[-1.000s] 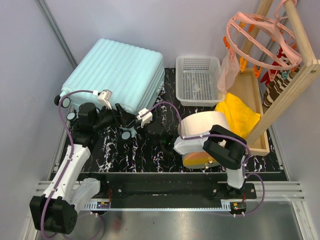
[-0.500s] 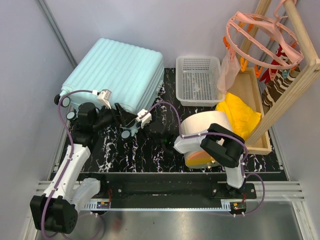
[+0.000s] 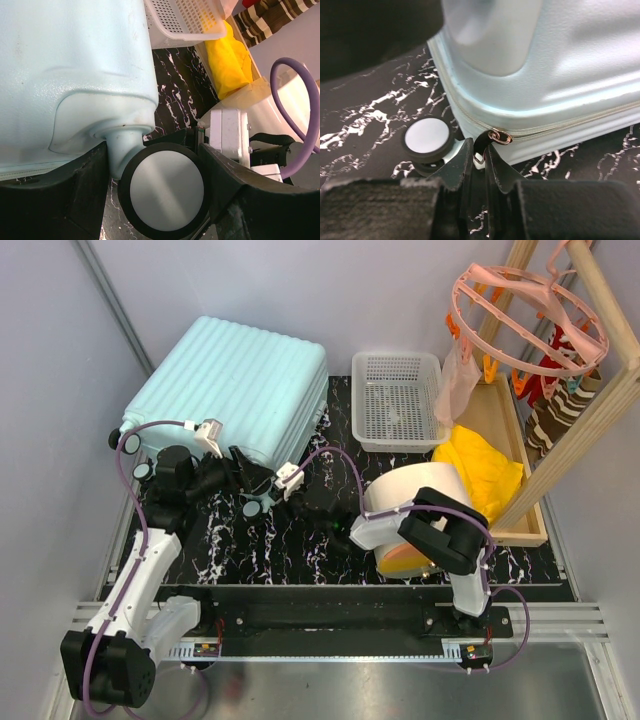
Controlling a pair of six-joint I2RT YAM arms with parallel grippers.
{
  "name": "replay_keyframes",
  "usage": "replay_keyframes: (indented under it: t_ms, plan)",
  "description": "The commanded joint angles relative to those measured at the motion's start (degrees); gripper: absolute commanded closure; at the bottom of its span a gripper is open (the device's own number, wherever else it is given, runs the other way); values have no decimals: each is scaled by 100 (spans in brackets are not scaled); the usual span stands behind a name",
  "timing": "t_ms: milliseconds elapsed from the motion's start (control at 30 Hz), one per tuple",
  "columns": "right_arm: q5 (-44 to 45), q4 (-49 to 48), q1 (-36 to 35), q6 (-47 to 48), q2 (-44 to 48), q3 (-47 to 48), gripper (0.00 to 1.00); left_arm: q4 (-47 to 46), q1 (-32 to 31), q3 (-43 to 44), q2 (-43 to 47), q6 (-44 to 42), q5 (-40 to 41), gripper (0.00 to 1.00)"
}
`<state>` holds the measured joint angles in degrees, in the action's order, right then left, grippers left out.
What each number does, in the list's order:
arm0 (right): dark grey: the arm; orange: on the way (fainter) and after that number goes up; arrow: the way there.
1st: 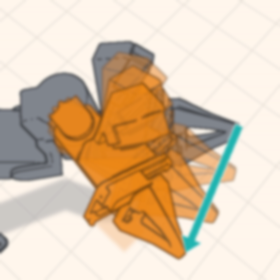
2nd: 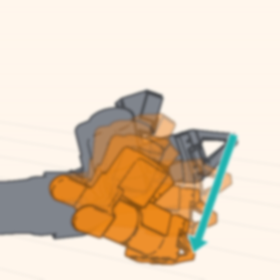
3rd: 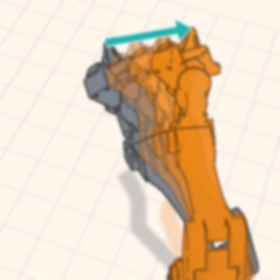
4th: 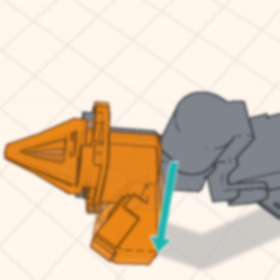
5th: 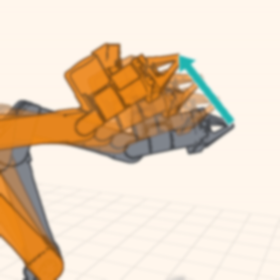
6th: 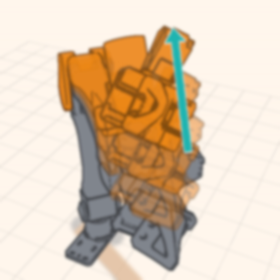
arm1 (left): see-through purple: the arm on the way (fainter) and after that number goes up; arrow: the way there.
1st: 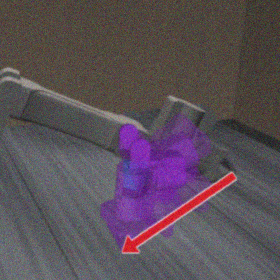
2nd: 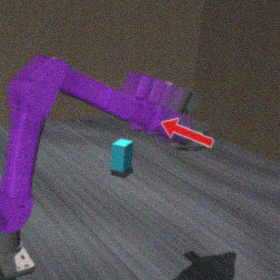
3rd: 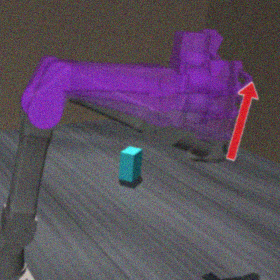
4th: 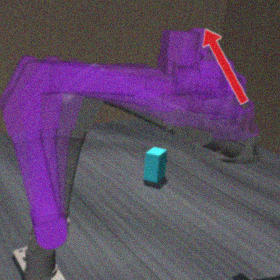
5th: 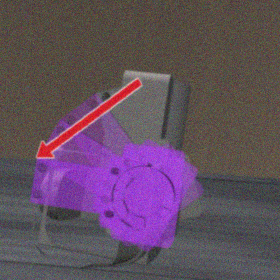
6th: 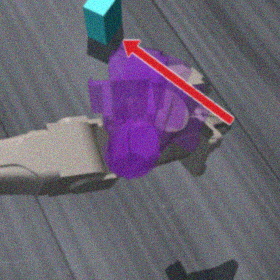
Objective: Open, take out, and arrange the luggage
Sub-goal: Unzip the luggage at the center of the board.
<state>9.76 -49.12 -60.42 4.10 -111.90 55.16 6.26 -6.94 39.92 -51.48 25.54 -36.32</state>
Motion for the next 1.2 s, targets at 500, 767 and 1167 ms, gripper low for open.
replay_keyframes:
  t_ms: [500,767,1167]
  plan:
    - [-1433,-484,-382,-594,-807,1129,100,-2234,-62,148,-28,206,-956,100]
    - [-1548,-150,-382,-735,-861,1209,96,-2524,-62,68,-134,478,-1088,100]
    - [-1196,825,-409,-840,1405,-433,28,-2252,-71,42,-72,574,-491,100]
